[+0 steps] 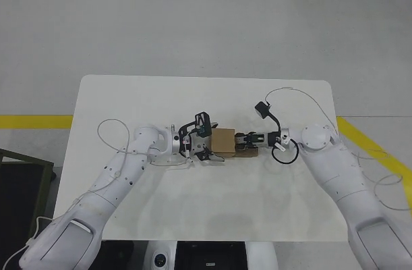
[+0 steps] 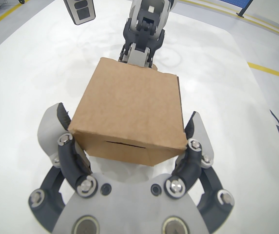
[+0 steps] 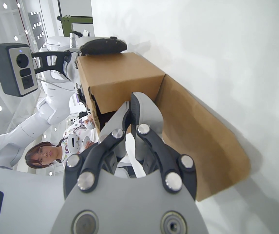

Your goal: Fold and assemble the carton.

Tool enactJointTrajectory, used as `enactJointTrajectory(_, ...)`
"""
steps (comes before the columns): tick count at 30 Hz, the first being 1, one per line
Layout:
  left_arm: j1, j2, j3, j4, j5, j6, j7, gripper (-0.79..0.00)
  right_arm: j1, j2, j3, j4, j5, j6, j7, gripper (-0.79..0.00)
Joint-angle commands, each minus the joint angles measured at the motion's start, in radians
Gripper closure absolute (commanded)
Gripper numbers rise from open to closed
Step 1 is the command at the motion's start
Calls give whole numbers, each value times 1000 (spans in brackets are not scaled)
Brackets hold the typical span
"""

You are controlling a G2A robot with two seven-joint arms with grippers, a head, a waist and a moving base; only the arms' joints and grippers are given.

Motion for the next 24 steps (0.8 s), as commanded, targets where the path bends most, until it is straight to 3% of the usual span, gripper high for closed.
enactJointTrajectory(1,2,0,-1,1,0,1,-1,-785,-4,8,19,-5,-2,3,13,0)
enactJointTrajectory(8,16,2,-10,0,-8,11,-4,-785,-46,56,116,-79,-39,49,50,0)
enactJointTrajectory(10,23,3,-14,-2,-15,19,-9,-785,-67,72,150,-112,-59,69,56,-46)
enactJointTrajectory(16,38,7,-27,-19,-26,34,-28,-785,-151,118,251,-222,-128,144,57,-317)
enactJointTrajectory(24,49,10,-39,-37,-35,37,-49,-785,-257,145,322,-308,-129,196,23,-363)
